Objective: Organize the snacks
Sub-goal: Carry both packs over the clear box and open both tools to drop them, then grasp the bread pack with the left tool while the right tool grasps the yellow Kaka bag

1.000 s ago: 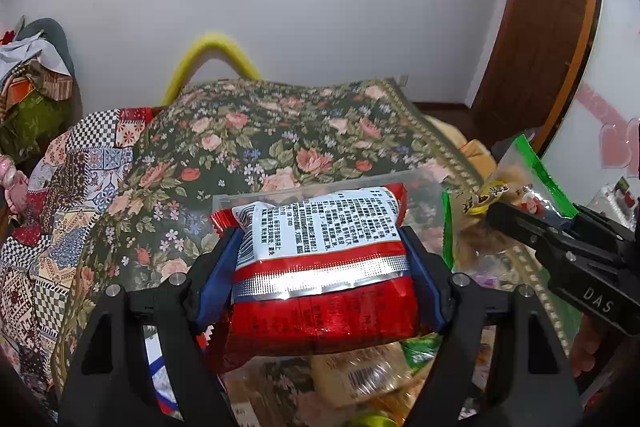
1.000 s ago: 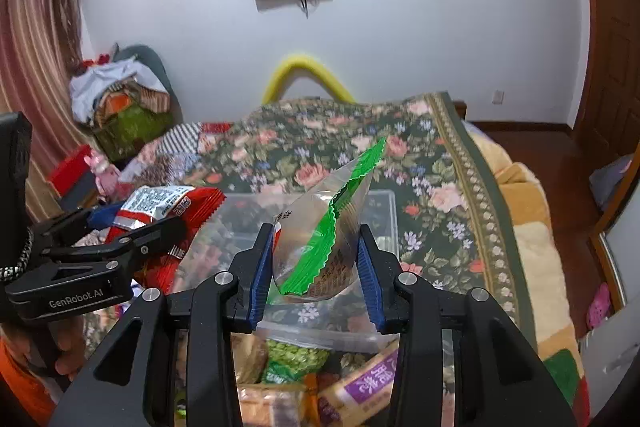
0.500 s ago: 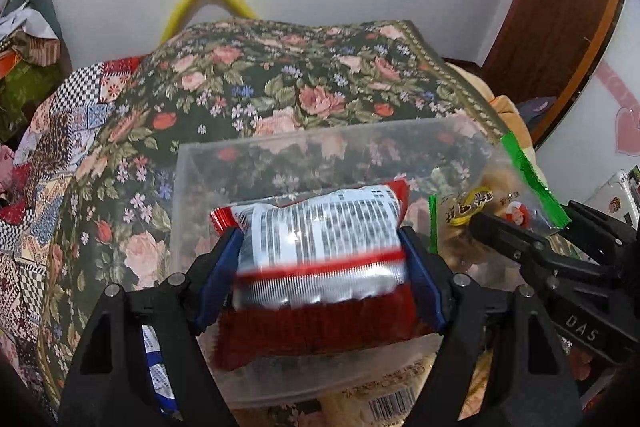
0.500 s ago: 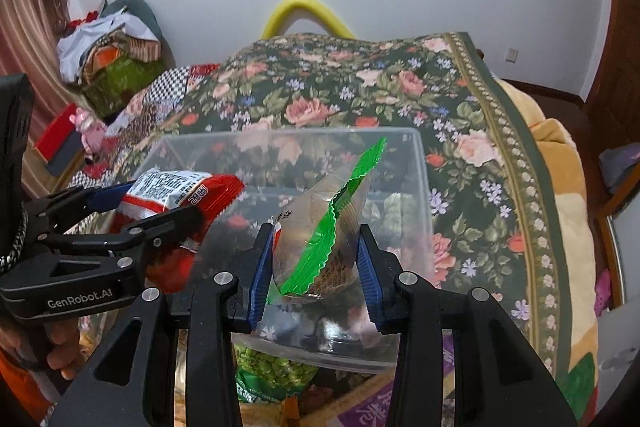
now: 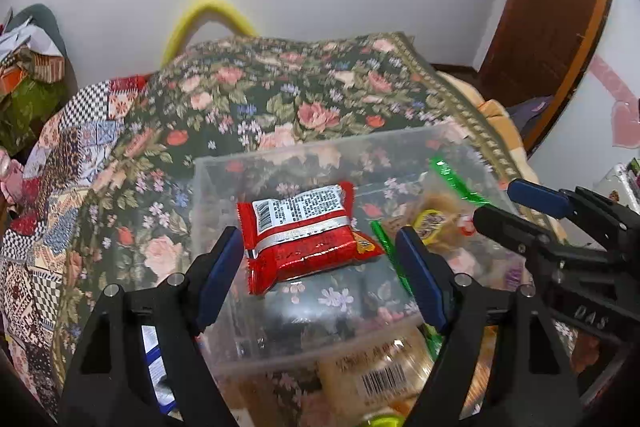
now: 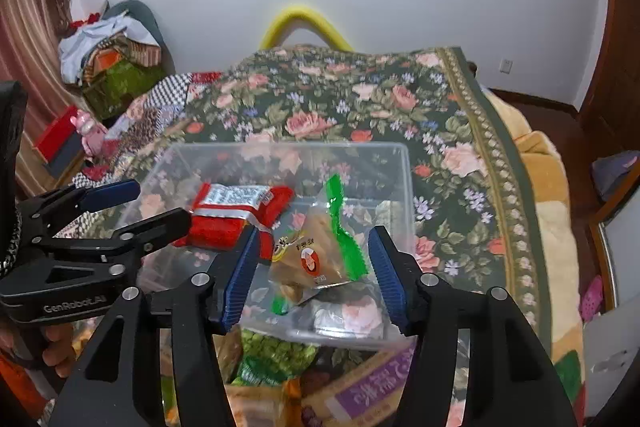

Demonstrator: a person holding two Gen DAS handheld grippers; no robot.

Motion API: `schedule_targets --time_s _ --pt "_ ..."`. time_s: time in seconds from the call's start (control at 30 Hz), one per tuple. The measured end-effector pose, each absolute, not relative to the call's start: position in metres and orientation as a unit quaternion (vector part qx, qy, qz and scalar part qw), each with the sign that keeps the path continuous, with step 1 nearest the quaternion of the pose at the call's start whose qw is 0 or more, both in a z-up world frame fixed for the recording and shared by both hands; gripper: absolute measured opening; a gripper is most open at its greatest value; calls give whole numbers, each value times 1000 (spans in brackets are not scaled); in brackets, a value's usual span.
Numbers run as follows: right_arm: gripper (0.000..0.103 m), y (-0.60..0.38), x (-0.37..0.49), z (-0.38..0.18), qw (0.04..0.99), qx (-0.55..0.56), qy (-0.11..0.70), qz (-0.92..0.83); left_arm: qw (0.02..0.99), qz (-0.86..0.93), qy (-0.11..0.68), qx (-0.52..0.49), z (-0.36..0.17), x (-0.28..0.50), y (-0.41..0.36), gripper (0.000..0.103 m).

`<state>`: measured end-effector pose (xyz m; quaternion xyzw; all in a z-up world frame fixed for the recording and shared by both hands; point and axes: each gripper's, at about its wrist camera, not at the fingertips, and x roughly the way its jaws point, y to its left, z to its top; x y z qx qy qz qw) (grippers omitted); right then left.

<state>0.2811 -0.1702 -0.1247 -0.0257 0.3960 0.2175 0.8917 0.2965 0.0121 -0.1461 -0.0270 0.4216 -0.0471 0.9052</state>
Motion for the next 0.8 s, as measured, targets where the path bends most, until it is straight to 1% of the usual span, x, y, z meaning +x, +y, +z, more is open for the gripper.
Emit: schedule_targets --time_s 0.1,0.27,0.43,0.57,0.8 --pt "56 -177 266 -109 899 -24 380 216 914 -48 403 -22 -128 277 16 78" --pt "64 -188 240 -92 910 -24 357 210 923 -52 381 -15 -104 241 26 78" --pt "68 -201 213 -85 913 -13 348 210 927 -45 372 -10 -93 202 40 79" --pt "69 -207 195 -87 913 -14 349 210 925 -42 378 -13 -99 172 54 83" --pt "70 -215 170 -106 906 -27 373 198 907 -17 421 -27 -135 137 82 83"
